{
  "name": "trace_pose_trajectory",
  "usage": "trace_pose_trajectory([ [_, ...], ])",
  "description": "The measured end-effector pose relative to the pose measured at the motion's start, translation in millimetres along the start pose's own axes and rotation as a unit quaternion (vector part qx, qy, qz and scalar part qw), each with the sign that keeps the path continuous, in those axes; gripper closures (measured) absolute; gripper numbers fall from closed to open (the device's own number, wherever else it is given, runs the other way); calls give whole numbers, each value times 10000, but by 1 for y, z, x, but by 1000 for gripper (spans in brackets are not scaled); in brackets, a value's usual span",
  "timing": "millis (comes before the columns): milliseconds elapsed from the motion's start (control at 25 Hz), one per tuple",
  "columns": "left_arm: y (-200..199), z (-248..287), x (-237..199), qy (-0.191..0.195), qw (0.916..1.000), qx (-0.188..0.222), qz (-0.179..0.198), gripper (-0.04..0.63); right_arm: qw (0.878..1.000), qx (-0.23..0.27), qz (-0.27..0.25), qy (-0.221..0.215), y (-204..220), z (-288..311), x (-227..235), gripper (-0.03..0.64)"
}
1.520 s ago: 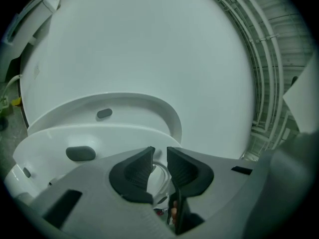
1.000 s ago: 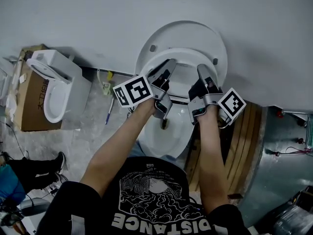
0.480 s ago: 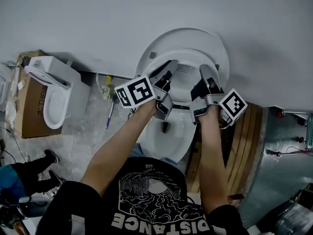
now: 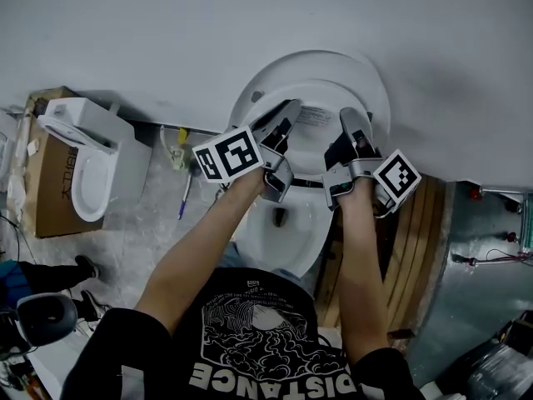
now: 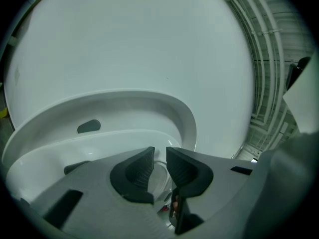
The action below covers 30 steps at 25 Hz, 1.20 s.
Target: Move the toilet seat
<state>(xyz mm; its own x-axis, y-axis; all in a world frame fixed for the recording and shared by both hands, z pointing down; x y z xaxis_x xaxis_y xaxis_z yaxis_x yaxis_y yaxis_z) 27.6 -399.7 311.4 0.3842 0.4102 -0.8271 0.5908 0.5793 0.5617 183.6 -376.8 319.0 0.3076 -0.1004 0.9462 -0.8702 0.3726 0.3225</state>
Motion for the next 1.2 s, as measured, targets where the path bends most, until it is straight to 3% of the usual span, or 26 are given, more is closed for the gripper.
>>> trace_pose_trajectory([
  [480, -1, 4, 1, -200, 9996, -59, 168, 511, 9997, -160, -159, 124, -4, 2, -1, 552],
  [760, -3, 0, 9, -335, 9990, -8, 286, 511, 9989, -334, -327, -38, -2, 4, -19, 552],
  [1200, -3, -2, 18, -787, 9929, -97, 884, 535, 9863, -978, -1325, -6, 12, 15, -37, 552],
])
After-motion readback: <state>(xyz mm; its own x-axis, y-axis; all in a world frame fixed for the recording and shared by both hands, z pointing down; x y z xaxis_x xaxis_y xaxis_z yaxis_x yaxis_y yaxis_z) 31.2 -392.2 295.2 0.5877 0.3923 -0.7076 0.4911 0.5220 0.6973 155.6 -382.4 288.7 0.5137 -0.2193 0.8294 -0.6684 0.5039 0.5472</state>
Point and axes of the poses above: the fingertips, and each gripper's own axes: z forward along the fingers, x to its right, y out of its underside, the point moved 3 cm from there along -z, backward along the fingers
